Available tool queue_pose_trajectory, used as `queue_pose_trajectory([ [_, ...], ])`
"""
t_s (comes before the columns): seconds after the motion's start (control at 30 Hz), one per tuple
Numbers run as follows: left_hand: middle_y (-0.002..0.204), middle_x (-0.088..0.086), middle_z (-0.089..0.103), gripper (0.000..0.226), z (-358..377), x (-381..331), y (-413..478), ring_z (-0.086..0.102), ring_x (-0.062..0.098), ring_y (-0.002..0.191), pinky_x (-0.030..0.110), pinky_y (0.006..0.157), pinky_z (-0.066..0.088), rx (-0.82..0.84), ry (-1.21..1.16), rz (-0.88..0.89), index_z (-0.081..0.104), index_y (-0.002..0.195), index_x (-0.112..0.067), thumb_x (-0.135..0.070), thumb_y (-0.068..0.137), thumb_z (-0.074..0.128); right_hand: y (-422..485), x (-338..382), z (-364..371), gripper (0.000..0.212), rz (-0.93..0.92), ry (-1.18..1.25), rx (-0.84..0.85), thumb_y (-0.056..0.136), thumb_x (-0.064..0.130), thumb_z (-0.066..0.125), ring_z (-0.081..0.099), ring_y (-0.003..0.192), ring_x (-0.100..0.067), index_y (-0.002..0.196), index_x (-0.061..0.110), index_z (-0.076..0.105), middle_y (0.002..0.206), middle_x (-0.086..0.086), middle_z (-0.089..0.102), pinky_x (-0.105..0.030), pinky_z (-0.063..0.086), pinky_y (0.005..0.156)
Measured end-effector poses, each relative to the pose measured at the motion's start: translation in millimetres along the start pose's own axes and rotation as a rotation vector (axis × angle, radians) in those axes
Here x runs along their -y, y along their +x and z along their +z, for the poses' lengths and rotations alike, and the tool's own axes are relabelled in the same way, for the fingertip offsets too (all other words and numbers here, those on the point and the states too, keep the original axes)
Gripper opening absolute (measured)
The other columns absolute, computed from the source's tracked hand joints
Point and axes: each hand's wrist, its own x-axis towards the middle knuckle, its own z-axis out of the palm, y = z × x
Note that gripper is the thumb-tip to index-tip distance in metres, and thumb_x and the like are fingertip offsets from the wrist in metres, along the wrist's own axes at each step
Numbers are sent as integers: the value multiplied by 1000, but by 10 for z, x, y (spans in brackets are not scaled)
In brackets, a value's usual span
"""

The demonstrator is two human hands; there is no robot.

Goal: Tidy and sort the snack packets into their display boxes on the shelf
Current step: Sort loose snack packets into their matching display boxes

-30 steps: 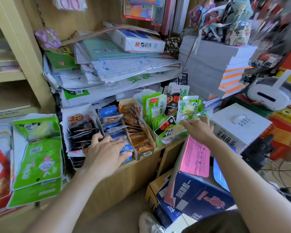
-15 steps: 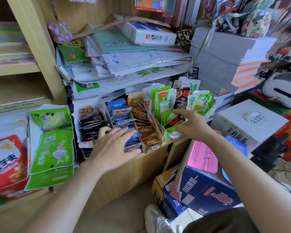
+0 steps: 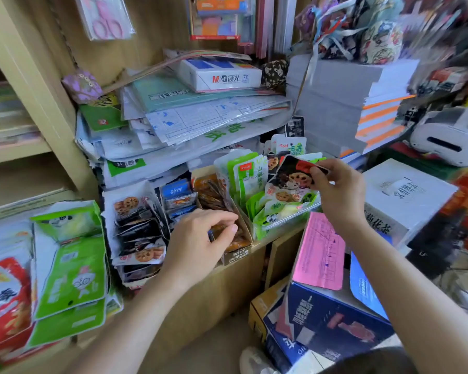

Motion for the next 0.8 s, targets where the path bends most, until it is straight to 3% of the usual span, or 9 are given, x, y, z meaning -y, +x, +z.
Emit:
queue_pose_trajectory([
  [0.07, 99, -22, 72, 18, 195, -106, 218, 64, -5, 97, 21, 87, 53, 30, -13, -29, 77, 109, -31, -27, 94, 68, 25, -38, -63, 10, 92, 73, -153, 95, 20, 63, 61, 67, 0, 86, 26, 64, 72, 9, 63, -12, 45, 60],
  [0.17, 97, -16, 74, 20, 491, -225, 619, 67, -2, 89, 27, 84, 58, 78, 46, -30, 76, 112, -25, -26, 94, 68, 66, -134, -134, 11, 188, 122, -288, 93, 24, 62, 67, 74, -19, 84, 28, 63, 74, 5, 67, -32, 54, 70],
  [0.27, 107, -10, 74, 30, 732, -318, 1009, 69, 8, 93, 35, 83, 59, 143, 207, -4, 70, 122, -27, -33, 93, 70, 114, -183, -219, 10, 224, 51, -358, 94, 20, 61, 56, 66, -12, 85, 23, 63, 69, 10, 60, -14, 35, 60],
  [0.37, 123, -4, 69, 49, 915, -387, 1299, 67, 19, 107, 37, 83, 58, 188, 425, 60, 59, 136, -29, -37, 90, 74, 152, -272, -231, 12, 294, 68, -364, 94, 24, 62, 57, 66, -10, 84, 18, 65, 67, 16, 58, -7, 40, 62],
  [0.47, 134, 1, 61, 79, 1072, -350, 1515, 64, 25, 110, 35, 72, 56, 237, 577, 114, 37, 151, -30, -33, 85, 79, 184, -362, -188, 16, 319, 77, -315, 94, 29, 62, 62, 72, -16, 89, 16, 70, 75, 6, 67, -34, 50, 70],
  [0.53, 135, 5, 59, 91, 1155, -305, 1615, 65, 28, 105, 34, 64, 53, 284, 655, 111, 24, 157, -30, -33, 84, 79, 185, -344, -182, 12, 302, 60, -308, 94, 23, 62, 60, 76, -16, 93, 14, 71, 79, 5, 66, -31, 43, 71],
  [0.6, 137, 4, 60, 80, 1197, -287, 1686, 66, 28, 106, 33, 65, 50, 300, 686, 128, 33, 155, -29, -34, 87, 76, 179, -321, -171, 12, 292, 64, -304, 94, 21, 62, 60, 77, -15, 94, 14, 71, 80, 5, 66, -27, 39, 69],
  [0.67, 131, 3, 66, 54, 1186, -274, 1739, 67, 29, 106, 34, 70, 51, 279, 656, 157, 54, 141, -30, -29, 90, 72, 173, -297, -155, 12, 300, 83, -288, 94, 22, 62, 62, 76, -14, 95, 15, 71, 81, 5, 68, -26, 40, 68],
  [0.8, 91, 3, 72, 14, 1093, -239, 1787, 66, 29, 86, 31, 54, 39, 172, 566, 84, 74, 104, -27, -29, 96, 63, 161, -239, -124, 10, 311, 76, -237, 95, 22, 62, 63, 76, -14, 97, 17, 70, 83, 4, 69, -29, 45, 68],
])
